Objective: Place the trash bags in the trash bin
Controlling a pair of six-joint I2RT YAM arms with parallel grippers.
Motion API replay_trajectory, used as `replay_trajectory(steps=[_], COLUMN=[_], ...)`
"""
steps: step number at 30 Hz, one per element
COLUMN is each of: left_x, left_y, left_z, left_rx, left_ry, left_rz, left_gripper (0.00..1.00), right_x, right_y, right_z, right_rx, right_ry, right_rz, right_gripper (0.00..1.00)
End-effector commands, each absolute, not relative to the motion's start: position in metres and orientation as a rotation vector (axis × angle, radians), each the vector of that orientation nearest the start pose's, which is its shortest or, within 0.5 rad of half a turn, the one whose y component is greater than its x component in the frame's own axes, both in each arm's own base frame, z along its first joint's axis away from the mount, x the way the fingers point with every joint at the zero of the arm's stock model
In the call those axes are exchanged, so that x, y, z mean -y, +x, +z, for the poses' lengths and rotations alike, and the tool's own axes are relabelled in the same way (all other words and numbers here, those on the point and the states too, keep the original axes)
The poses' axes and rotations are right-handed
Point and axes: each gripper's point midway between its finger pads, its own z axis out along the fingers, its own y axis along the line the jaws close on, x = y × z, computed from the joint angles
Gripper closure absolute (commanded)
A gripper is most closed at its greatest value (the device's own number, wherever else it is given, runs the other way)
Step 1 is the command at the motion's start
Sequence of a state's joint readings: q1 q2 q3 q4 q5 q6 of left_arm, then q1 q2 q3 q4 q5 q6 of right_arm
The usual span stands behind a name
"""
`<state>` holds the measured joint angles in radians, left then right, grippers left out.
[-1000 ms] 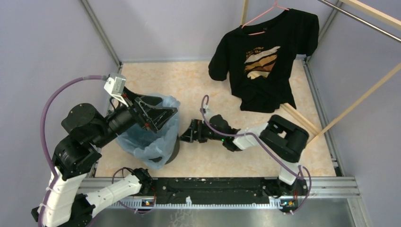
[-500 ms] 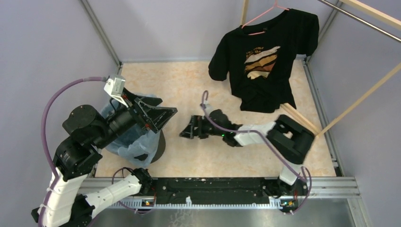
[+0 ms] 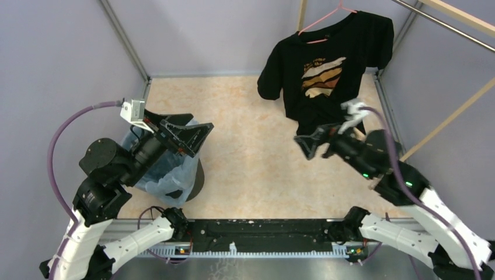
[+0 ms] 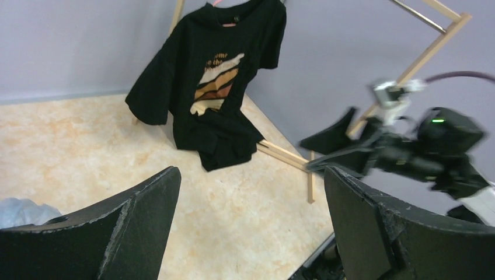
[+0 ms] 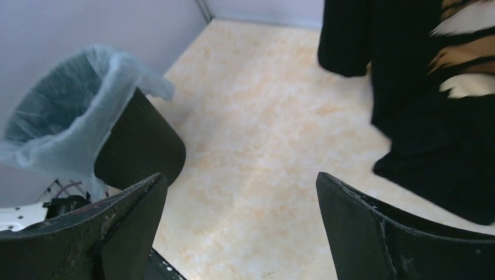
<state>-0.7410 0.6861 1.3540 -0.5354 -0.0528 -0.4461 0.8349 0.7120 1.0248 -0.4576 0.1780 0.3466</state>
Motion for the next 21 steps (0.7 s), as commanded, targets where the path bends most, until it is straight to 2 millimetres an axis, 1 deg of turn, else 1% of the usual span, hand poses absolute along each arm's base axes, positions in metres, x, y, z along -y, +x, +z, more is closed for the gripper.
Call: replay_trajectory(steps=[1,2,3,5,8,10,14,15,17,19,21], left_x=[0.148,0.146,0.145,0.144,0.144,0.145,0.142,0.141,0.141,0.141,0.143], left_y=[0.165,0.166,0.167,0.168,0.168,0.168,0.168,0.168,0.167,0.167,0.167], left_z=[0.506,0.508,0.510,0.512,0.515,0.513,0.509,0.510,0.509,0.510,0.509], left_rx=[-1.361,-1.355,-1.350,-1.343,-1.342,-1.351,-1.370,-1.369,-1.371,-1.371,-1.374], left_ry=[0.142,0.139,0.137,0.132,0.129,0.129,0.118,0.114,0.113,0.115,0.122], left_rz=[-0.891,-0.883,-0.877,-0.871,-0.872,-0.870,-0.862,-0.863,-0.864,-0.868,-0.873], left_gripper=[0.02,0.02,0.02,0.02,0.02,0.02,0.02,0.02,0.02,0.02,0.02], right_x=[-0.121,-0.109,-0.097,-0.081,-0.067,-0.064,-0.068,-0.069,-0.081,-0.083,-0.086], right_y=[0.168,0.163,0.161,0.158,0.155,0.155,0.157,0.158,0.158,0.160,0.156], right_z=[0.393,0.410,0.421,0.441,0.459,0.466,0.468,0.467,0.457,0.449,0.454], right_rx=[-1.679,-1.643,-1.620,-1.573,-1.522,-1.506,-1.496,-1.496,-1.500,-1.522,-1.487], right_ry=[-0.291,-0.256,-0.214,-0.169,-0.118,-0.104,-0.095,-0.096,-0.166,-0.161,-0.157], right_rz=[0.539,0.536,0.522,0.497,0.482,0.484,0.495,0.497,0.506,0.509,0.558], right_gripper=[0.01,0.01,0.01,0.01,0.01,0.01,0.01,0.01,0.01,0.01,0.01])
